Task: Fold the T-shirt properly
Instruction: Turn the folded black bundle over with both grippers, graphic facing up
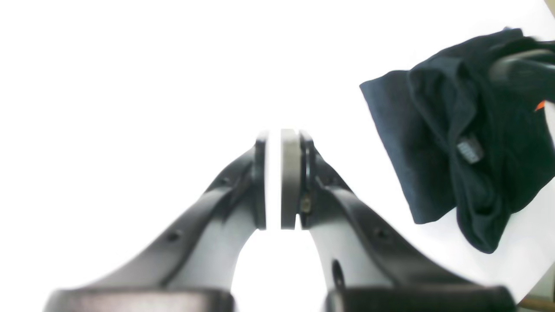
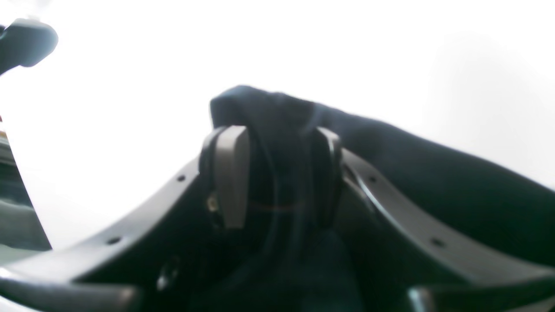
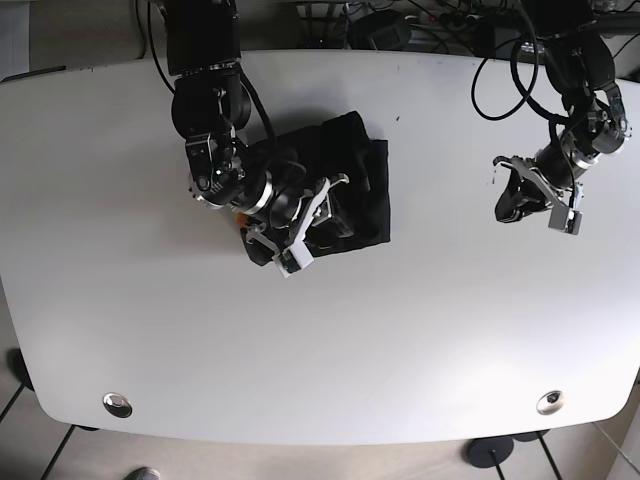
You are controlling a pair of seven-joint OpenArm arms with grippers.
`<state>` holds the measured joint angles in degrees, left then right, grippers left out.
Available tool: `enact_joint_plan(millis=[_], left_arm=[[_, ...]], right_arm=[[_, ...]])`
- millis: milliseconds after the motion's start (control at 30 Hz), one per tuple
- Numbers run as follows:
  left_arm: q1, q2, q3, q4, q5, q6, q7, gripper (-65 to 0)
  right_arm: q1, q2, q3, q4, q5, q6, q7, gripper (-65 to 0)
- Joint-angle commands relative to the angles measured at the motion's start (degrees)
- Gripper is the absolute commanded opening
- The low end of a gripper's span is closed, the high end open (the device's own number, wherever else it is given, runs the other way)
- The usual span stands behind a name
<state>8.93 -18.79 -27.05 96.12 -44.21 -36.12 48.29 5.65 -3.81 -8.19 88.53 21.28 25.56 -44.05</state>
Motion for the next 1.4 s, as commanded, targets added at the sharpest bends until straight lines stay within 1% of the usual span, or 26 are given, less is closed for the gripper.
enact_joint_plan(millis=[33, 100, 167, 233, 300, 333, 433, 467, 567, 600, 667, 700, 767, 833, 900, 933, 967, 1000, 1033, 1067, 1167, 1267, 1300, 1333, 1367, 1400], left_arm=[[0.7, -0.69, -0.25, 1.25, -1.11, -0.5, -1.22, -62.8], [0.7, 0.98, 0.89, 1.25, -1.03, -0.41, -1.3, -62.8], [0.7, 1.25, 2.48, 1.25, -1.03, -0.41, -1.3, -62.8], [0.7, 1.25, 5.2, 1.25, -1.03, -0.41, -1.3, -62.8], [0.35, 1.25, 8.72, 1.69, -1.03, -0.41, -1.3, -62.8], [0.35, 1.42, 11.71, 3.27, -1.03, -0.41, -1.39, -62.6], [-0.18, 1.78, 18.21, 5.82, -1.03, -0.32, -1.57, -62.6], [-2.03, 1.86, 22.26, 5.91, -1.03, 1.09, -1.57, -62.6], [-3.43, 3.62, 28.41, 5.64, -1.03, 5.39, -1.66, -62.6], [-3.61, 4.15, 30.78, 5.55, -1.03, 6.98, -1.74, -62.6], [-5.37, 5.64, 34.74, 5.55, -1.03, 8.47, -3.33, -62.6], [-5.37, 5.82, 36.15, 5.38, -0.94, 9.17, -3.77, -62.6], [-5.63, 6.08, 38.96, 3.88, -0.94, 10.84, -4.2, -62.6], [-5.72, 6.08, 41.6, 0.19, -0.94, 12.25, -5.44, -62.6], [-5.81, 6.08, 43.53, -4.82, -0.94, 12.51, -8.95, -62.6], [-6.16, 6.08, 44.23, -8.69, -1.03, 12.51, -11.41, -62.6], [-6.77, 6.08, 44.41, -10.53, -1.11, 12.51, -12.2, -62.6], [-7.3, 5.91, 44.41, -12.2, -1.11, 12.51, -12.38, -62.6], [-7.83, 5.73, 44.41, -13.96, -1.11, 12.51, -12.47, -62.6], [-9.06, 5.73, 44.41, -16.07, -1.11, 12.43, -12.47, -62.6], [-12.31, 4.32, 44.59, -19.94, -1.11, 12.43, -12.47, -62.6], [-15.21, 3.88, 44.59, -21.0, -1.11, 12.43, -12.29, -62.6], [-15.57, 2.92, 44.59, -20.12, -1.38, 12.43, -12.29, -62.6], [-15.57, 2.04, 44.59, -18.36, -1.46, 12.43, -12.29, -62.6], [-15.57, 1.6, 44.5, -14.23, -1.46, 12.43, -12.29, -62.6], [-15.39, 1.6, 44.32, -10.53, -1.46, 12.43, -12.29, -62.6]], right_arm=[[3.45, -1.59, -0.12, -4.44, 1.27, 0.5, 3.22, -42.2], [5.82, -2.03, -0.12, -9.98, 1.27, 0.5, 5.77, -42.5], [7.93, -2.21, -0.12, -14.2, 1.27, 0.5, 7.53, -42.5], [9.34, -2.21, -0.12, -16.22, 1.27, 0.5, 8.23, -42.5], [9.6, -1.94, -0.03, -13.76, 1.89, 0.5, 7.88, -42.5], [8.9, -1.77, 0.14, -8.66, 1.8, 0.5, 6.29, -42.5], [7.23, 1.22, 0.67, -0.22, 1.89, 0.42, 3.83, -42.5], [6.88, 1.92, 2.34, 2.5, 1.89, 0.42, 2.95, -42.5], [5.3, 3.77, 7.09, 4.96, 1.71, 0.42, 1.81, -42.6], [5.03, 5.26, 8.67, 4.79, 1.36, 0.5, 1.81, -42.6], [4.94, 8.52, 9.37, 3.91, 1.36, 0.5, 1.81, -42.6], [4.94, 9.48, 9.37, 2.85, 1.45, 0.68, 1.81, -42.6], [5.21, 10.54, 9.46, -0.49, 1.27, 0.86, 2.6, -42.6], [5.21, 12.03, 9.28, -4.44, 1.27, 0.94, 6.91, -42.6], [5.12, 12.65, 9.11, -8.75, 1.27, 0.94, 11.57, -42.8], [5.38, 12.74, 9.11, -12.88, 1.27, 1.03, 14.65, -43.3], [5.38, 12.83, 9.11, -15.26, 1.27, 1.12, 16.76, -45.3], [5.38, 13.35, 9.11, -17.54, 1.27, 1.65, 18.78, -48.4], [5.47, 14.06, 9.11, -19.56, 1.27, 3.05, 20.62, -50.4], [6.17, 14.32, 9.11, -23.26, 1.27, 4.99, 22.82, -51.5], [7.4, 15.29, 9.2, -29.06, 1.27, 6.66, 26.16, -51.7], [6.97, 15.55, 9.46, -27.04, 1.27, 7.19, 26.51, -51.8], [6.61, 16.52, 9.55, -25.28, 1.62, 7.1, 26.43, -51.8], [5.65, 16.96, 9.55, -23.43, 1.89, 6.92, 26.43, -51.8], [4.94, 17.22, 9.55, -20.18, 1.89, 6.66, 26.34, -51.8], [4.86, 17.31, 9.64, -17.81, 1.89, 6.57, 24.93, -51.8]])
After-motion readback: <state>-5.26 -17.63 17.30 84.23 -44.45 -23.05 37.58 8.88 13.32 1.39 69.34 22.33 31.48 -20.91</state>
